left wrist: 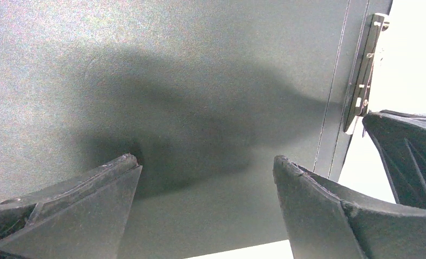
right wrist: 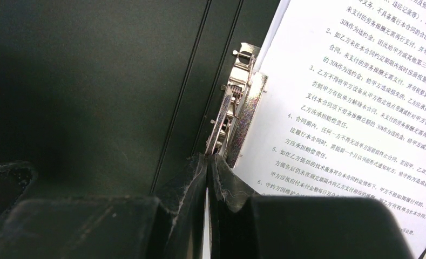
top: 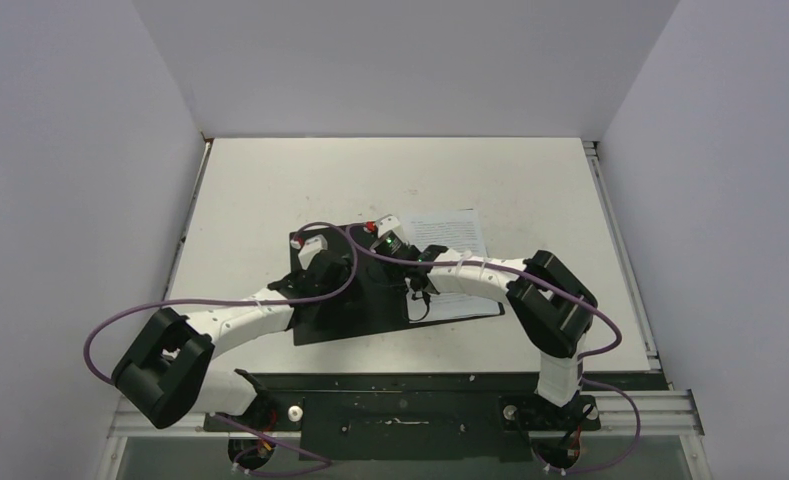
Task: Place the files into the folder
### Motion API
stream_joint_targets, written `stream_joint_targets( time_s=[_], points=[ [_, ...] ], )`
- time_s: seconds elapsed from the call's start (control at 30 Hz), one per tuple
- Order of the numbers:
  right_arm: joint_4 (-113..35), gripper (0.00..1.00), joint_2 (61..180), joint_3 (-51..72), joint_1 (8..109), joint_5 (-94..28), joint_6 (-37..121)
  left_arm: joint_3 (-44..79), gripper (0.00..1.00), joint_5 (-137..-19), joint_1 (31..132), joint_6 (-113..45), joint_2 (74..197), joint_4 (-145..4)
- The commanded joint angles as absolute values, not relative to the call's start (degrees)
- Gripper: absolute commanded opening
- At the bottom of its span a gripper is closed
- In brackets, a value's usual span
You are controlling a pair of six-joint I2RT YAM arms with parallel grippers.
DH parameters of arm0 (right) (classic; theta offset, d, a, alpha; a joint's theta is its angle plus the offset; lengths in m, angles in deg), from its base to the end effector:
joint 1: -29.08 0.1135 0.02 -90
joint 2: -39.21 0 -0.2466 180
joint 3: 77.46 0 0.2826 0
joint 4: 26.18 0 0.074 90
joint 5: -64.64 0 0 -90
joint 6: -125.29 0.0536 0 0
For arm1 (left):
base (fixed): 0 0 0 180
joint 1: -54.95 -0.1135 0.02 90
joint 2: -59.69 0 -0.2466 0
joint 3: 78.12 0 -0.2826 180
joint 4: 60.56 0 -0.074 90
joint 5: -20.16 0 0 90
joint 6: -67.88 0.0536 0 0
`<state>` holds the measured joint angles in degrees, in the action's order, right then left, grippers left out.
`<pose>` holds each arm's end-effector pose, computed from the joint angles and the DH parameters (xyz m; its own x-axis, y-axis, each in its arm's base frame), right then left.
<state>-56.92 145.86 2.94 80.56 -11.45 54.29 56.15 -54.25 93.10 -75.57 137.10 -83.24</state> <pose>0.2672 0.3149 0.1191 -0.7145 -0.3902 -0.5807 -0.4709 0.8821 -0.0132 0.2290 -0.1616 0.1037 -0.7597 -0.3872 -0.5225 -0.2324 0.9120 -0.3380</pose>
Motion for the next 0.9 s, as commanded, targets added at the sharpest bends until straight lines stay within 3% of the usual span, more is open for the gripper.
stream_joint_targets(
  time_s=[0.0, 0.87],
  points=[
    [-63.85, 0.05, 150.2, -1.16, 80.78, -12.42, 54.45, 61.15, 0.97, -61.3, 92.83, -78.45, 142.57, -87.98],
    [-62.18, 0.05, 150.17, -6.42, 80.84, -14.23, 56.26, 61.3, 0.97, -61.4, 92.26, -78.88, 144.17, -87.86]
  ],
)
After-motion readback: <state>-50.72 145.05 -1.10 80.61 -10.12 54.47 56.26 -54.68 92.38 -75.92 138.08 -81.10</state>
